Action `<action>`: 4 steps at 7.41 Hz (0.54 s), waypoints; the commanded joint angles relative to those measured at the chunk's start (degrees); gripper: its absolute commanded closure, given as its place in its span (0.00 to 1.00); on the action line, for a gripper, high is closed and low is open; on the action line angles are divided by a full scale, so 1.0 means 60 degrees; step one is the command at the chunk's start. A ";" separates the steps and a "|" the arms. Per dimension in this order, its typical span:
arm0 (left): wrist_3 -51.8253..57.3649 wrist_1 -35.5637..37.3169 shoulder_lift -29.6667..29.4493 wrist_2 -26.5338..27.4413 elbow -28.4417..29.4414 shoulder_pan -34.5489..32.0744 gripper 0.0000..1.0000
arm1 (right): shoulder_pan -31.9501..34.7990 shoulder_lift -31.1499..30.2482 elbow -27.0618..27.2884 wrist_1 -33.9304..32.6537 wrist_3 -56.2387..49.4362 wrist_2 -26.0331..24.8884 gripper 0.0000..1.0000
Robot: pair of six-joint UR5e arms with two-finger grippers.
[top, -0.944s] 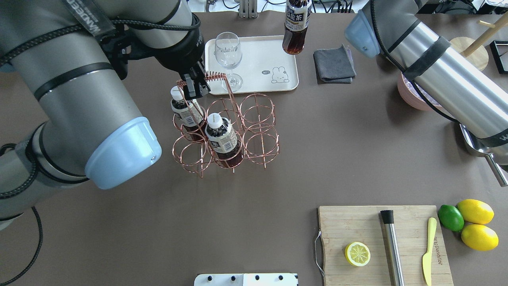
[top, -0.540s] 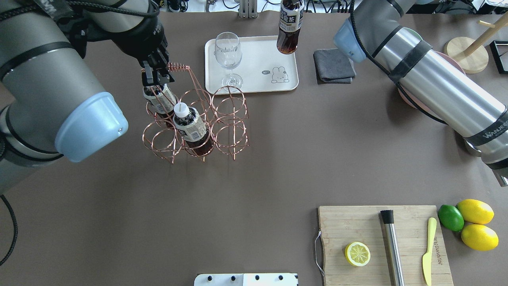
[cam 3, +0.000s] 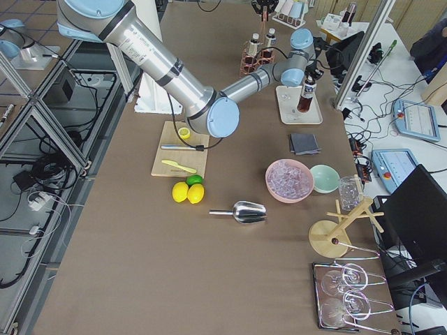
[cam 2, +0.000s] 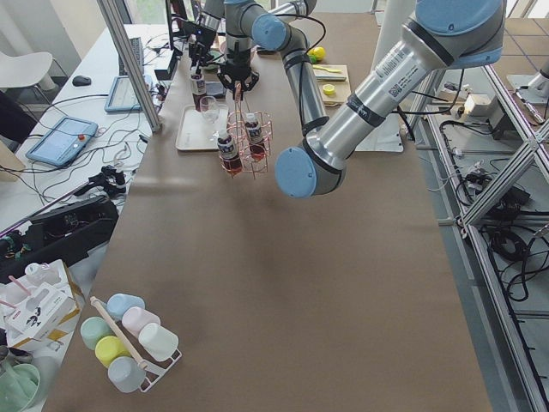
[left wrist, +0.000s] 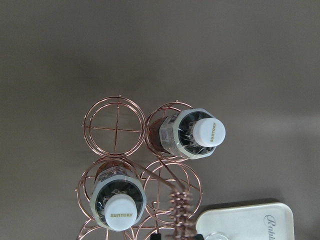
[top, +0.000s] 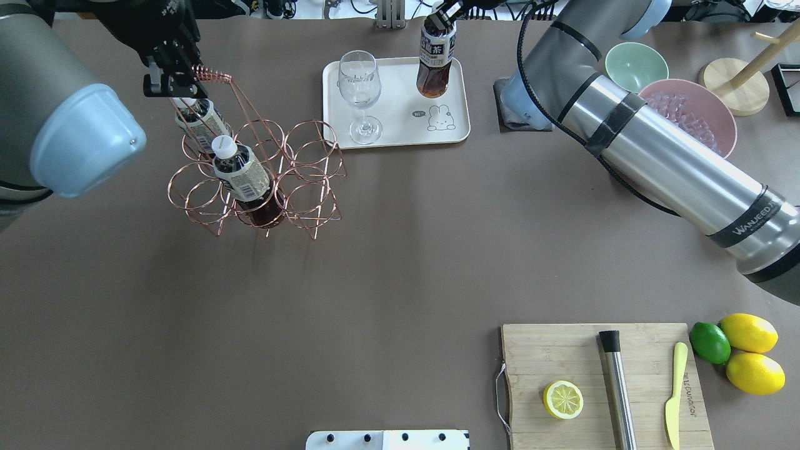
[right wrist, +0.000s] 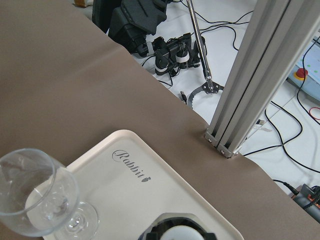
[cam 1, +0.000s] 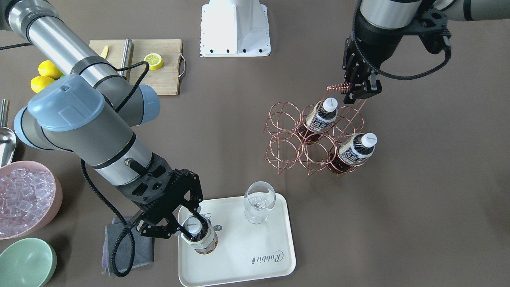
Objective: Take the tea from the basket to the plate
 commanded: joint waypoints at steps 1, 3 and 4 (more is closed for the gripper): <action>0.1396 0.0150 0.0560 -0.0252 0.0017 -0.0726 1.00 | -0.0380 -0.0120 -0.0059 0.0391 0.0140 -0.0409 1.00; 0.2668 0.0193 0.1073 -0.0255 0.0075 -0.1079 1.00 | -0.0498 -0.0309 -0.0059 0.0785 0.0155 -0.0497 1.00; 0.3182 0.0382 0.1147 -0.0182 0.0192 -0.1080 1.00 | -0.0499 -0.0325 -0.0059 0.0816 0.0169 -0.0497 1.00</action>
